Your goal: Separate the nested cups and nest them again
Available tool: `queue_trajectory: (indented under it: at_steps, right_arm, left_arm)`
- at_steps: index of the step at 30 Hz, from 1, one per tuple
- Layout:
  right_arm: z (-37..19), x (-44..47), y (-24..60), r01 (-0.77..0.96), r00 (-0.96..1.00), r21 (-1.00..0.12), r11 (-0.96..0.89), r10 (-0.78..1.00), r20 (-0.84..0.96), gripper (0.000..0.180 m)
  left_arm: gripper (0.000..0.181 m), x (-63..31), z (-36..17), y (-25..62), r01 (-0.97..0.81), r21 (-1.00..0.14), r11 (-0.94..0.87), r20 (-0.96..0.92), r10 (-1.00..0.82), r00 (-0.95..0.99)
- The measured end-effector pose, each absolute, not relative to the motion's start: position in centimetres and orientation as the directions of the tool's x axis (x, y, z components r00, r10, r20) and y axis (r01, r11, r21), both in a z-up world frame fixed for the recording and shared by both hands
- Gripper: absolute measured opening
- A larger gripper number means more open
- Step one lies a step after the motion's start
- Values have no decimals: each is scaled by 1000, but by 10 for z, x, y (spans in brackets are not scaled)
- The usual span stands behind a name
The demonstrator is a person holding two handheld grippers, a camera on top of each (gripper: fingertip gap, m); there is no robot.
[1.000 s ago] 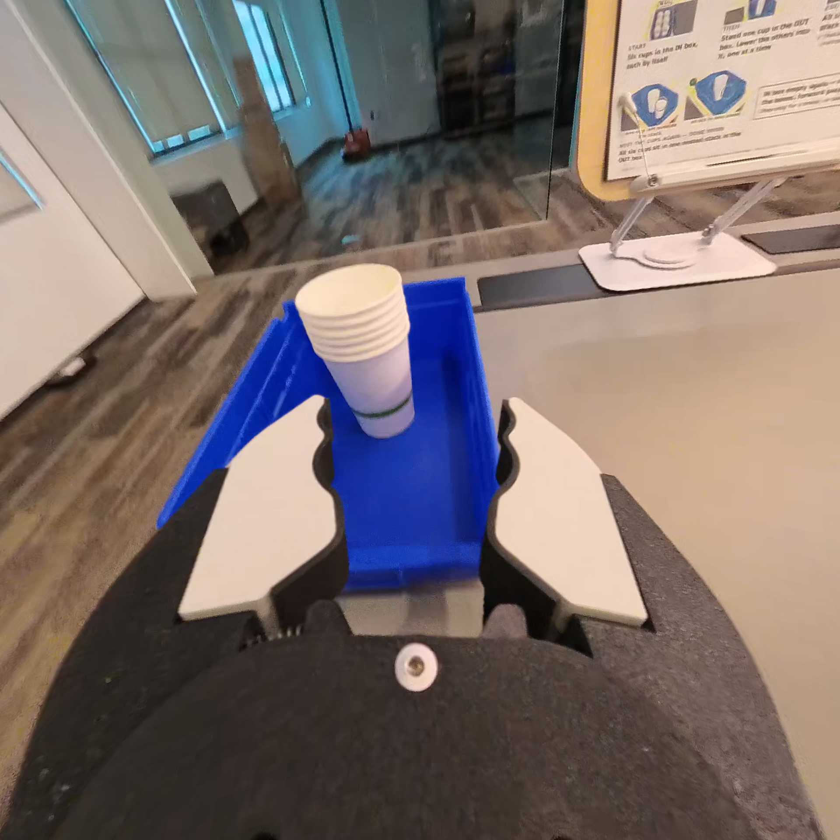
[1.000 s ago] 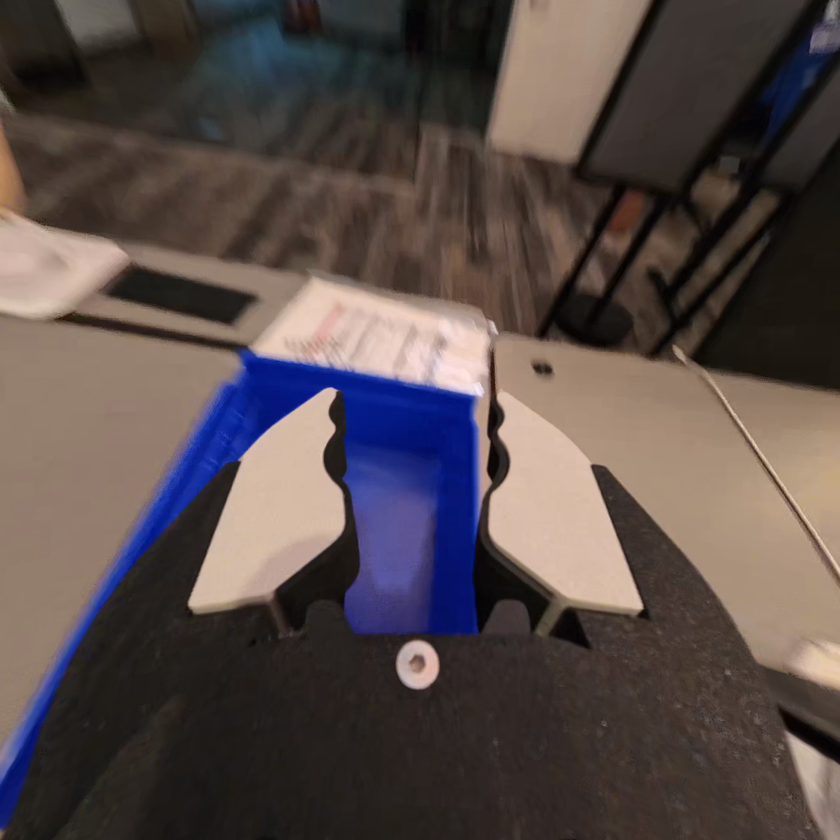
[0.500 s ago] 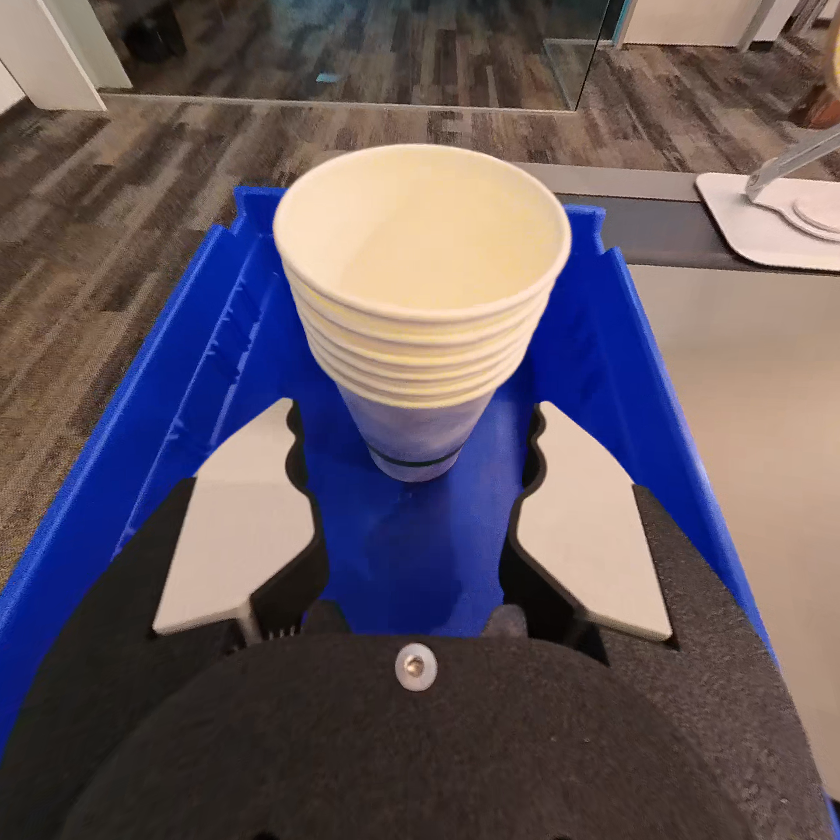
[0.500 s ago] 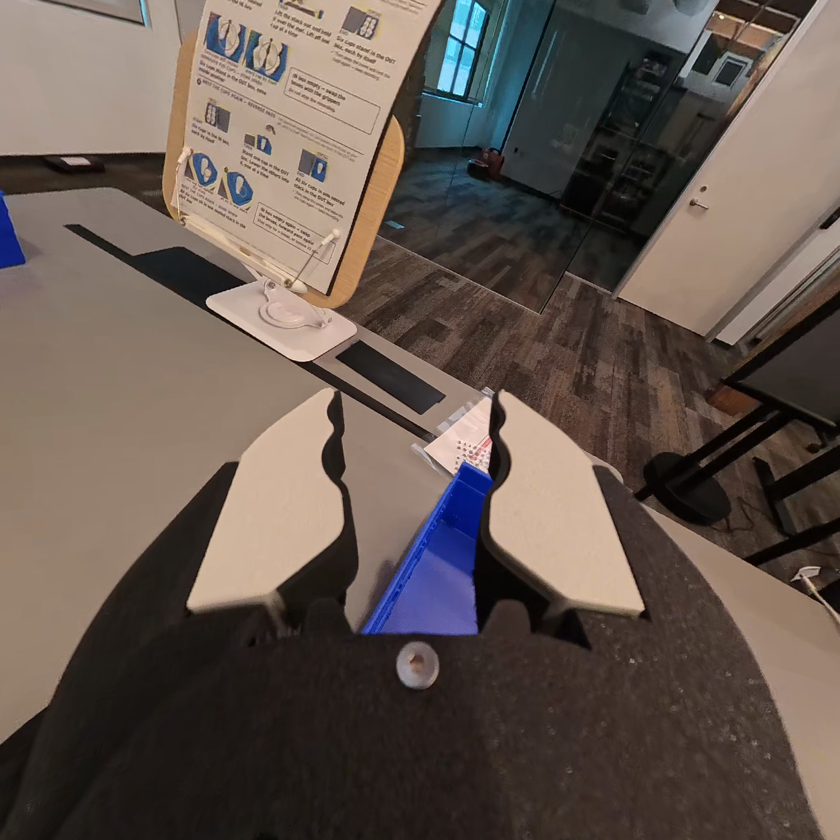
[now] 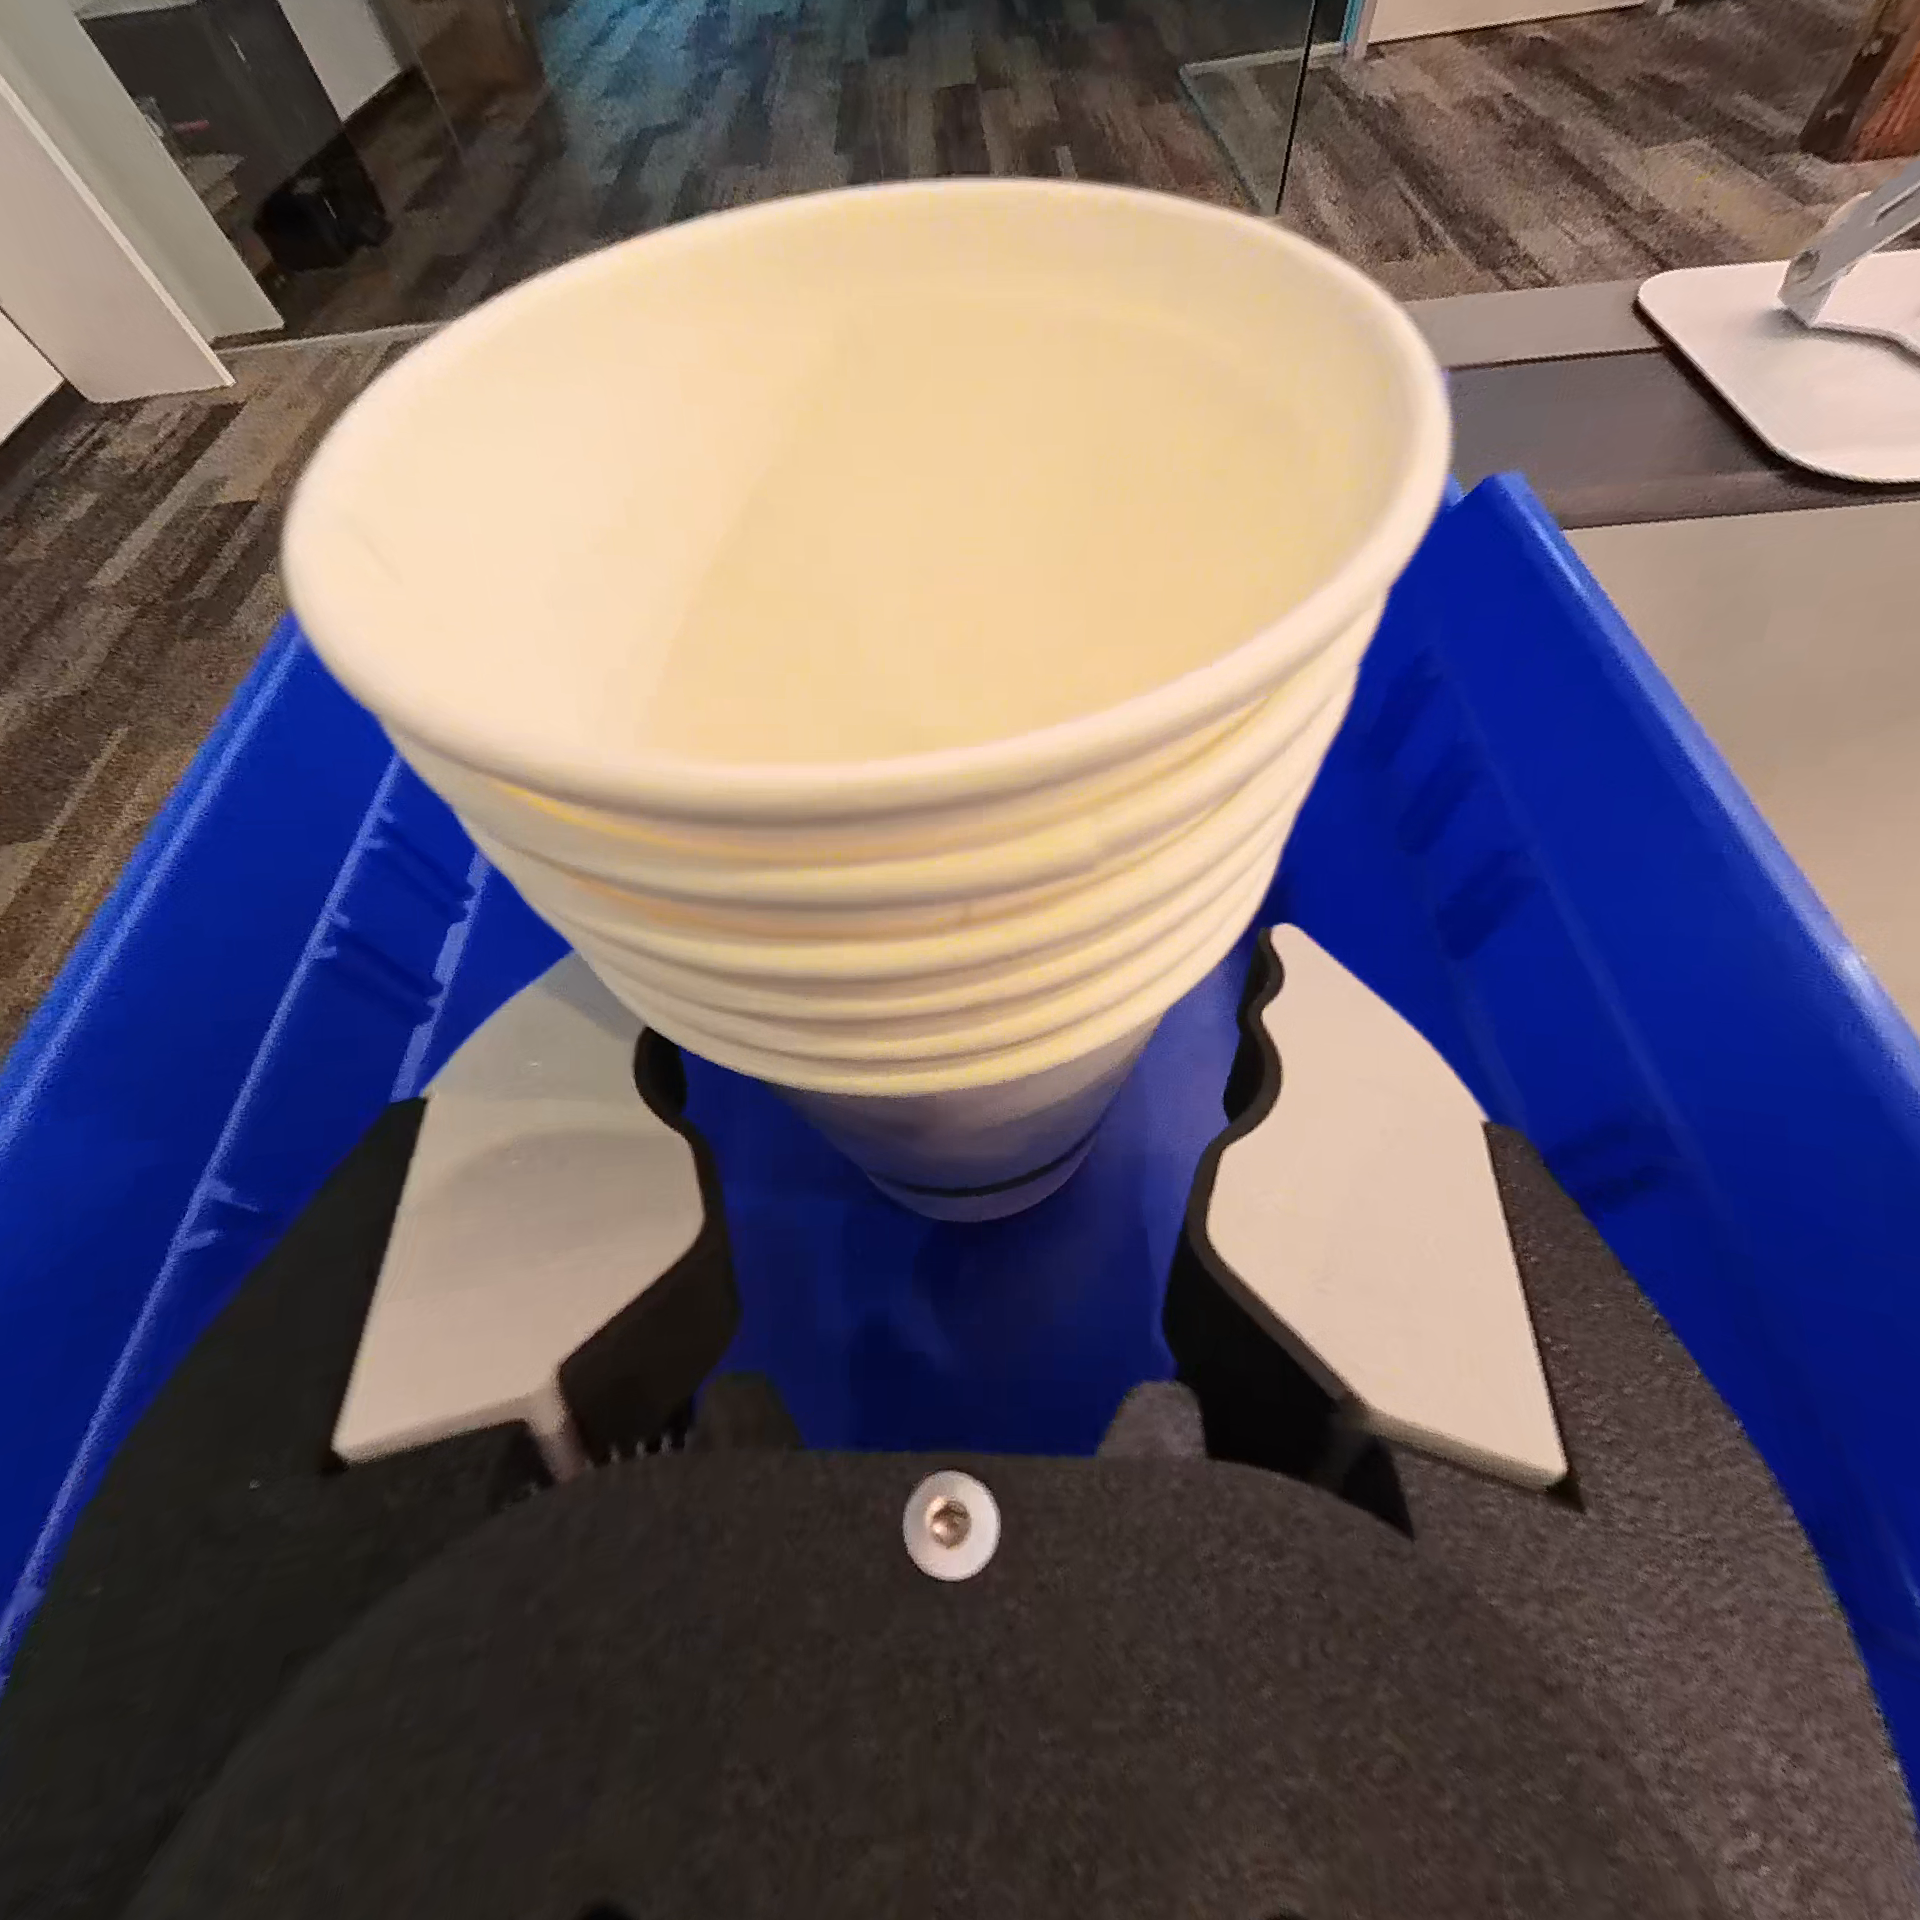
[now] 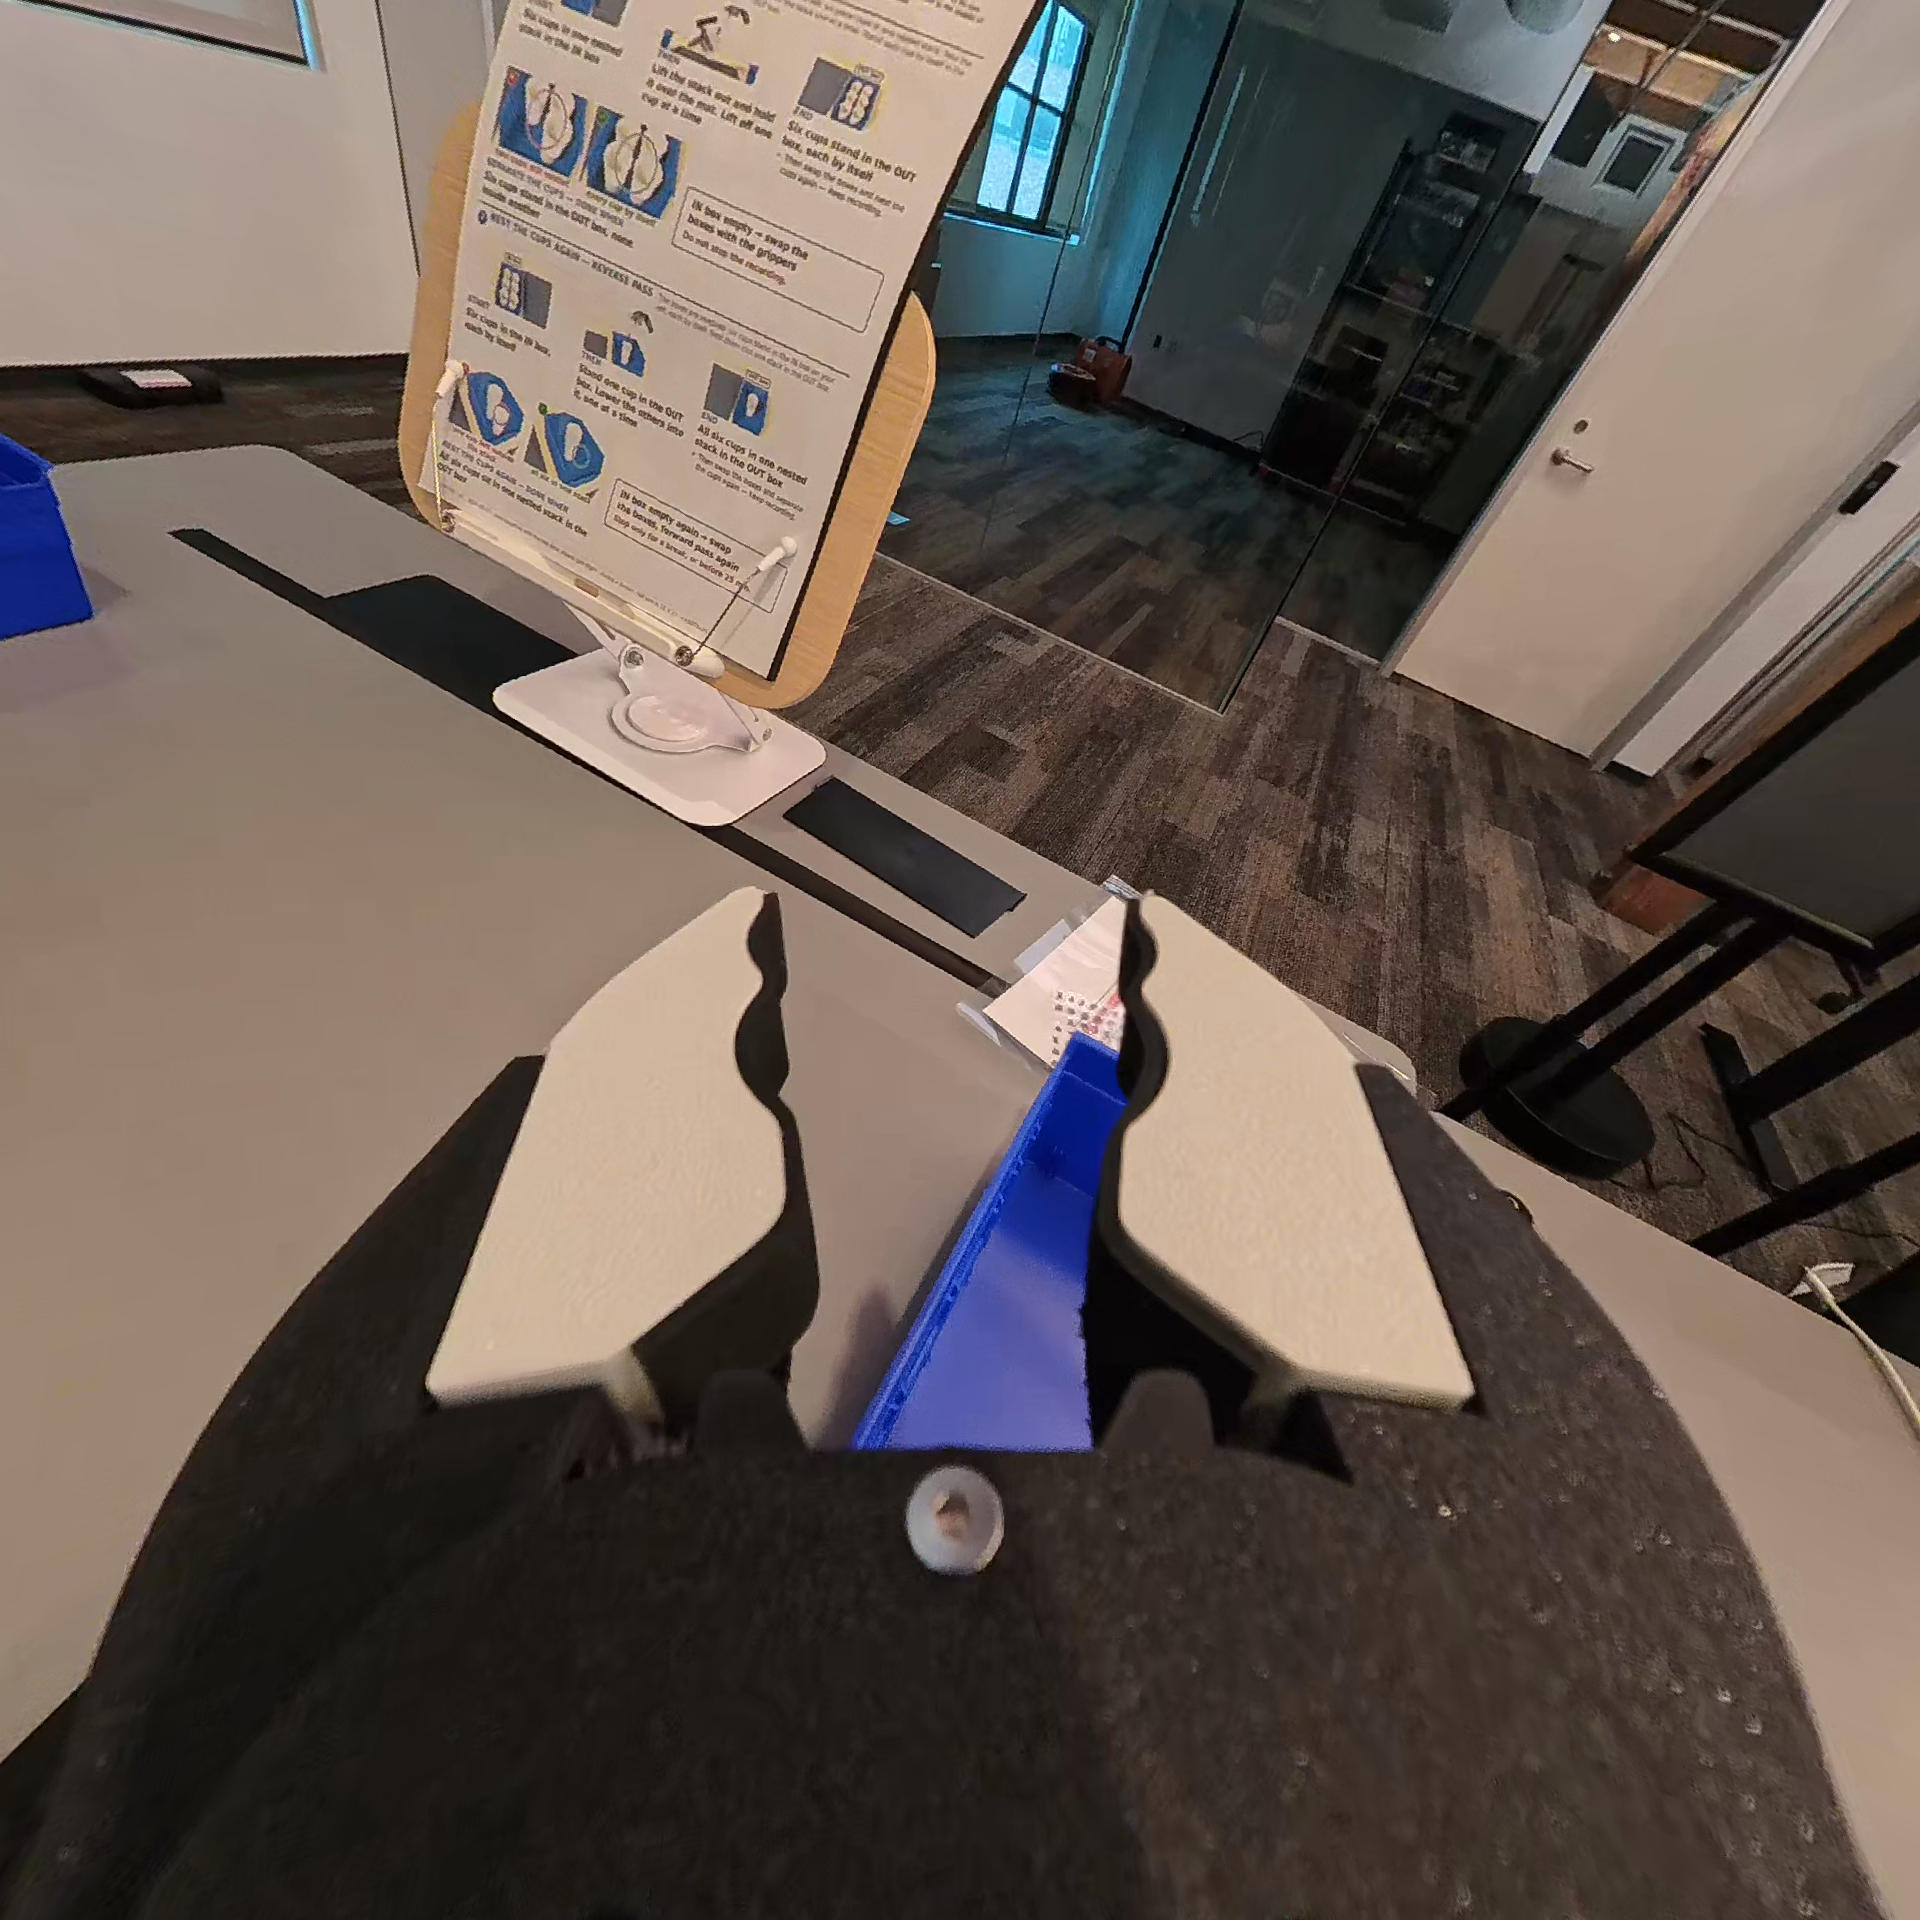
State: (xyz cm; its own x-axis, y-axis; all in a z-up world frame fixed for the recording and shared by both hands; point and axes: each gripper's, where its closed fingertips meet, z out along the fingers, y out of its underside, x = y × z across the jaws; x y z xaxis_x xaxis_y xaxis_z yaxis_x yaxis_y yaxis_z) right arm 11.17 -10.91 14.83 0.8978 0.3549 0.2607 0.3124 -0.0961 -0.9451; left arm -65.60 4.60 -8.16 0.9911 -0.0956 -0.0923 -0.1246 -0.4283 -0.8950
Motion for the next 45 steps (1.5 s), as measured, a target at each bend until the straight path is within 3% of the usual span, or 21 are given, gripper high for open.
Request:
queue_trajectory:
  at_steps: [30, 45]
  right_arm:
    - [121, 107, -111, 324, 886, -925, -197, 406, 223, 57]
    - [95, 79, -99, 268, 856, -941, -209, 500, 133, 55]
  left_arm:
    - [91, -659, -89, 50, -90, -893, -441, -35, -131, 991]
    - [90, -650, 10, 26, -128, -952, -278, -81, -176, 981]
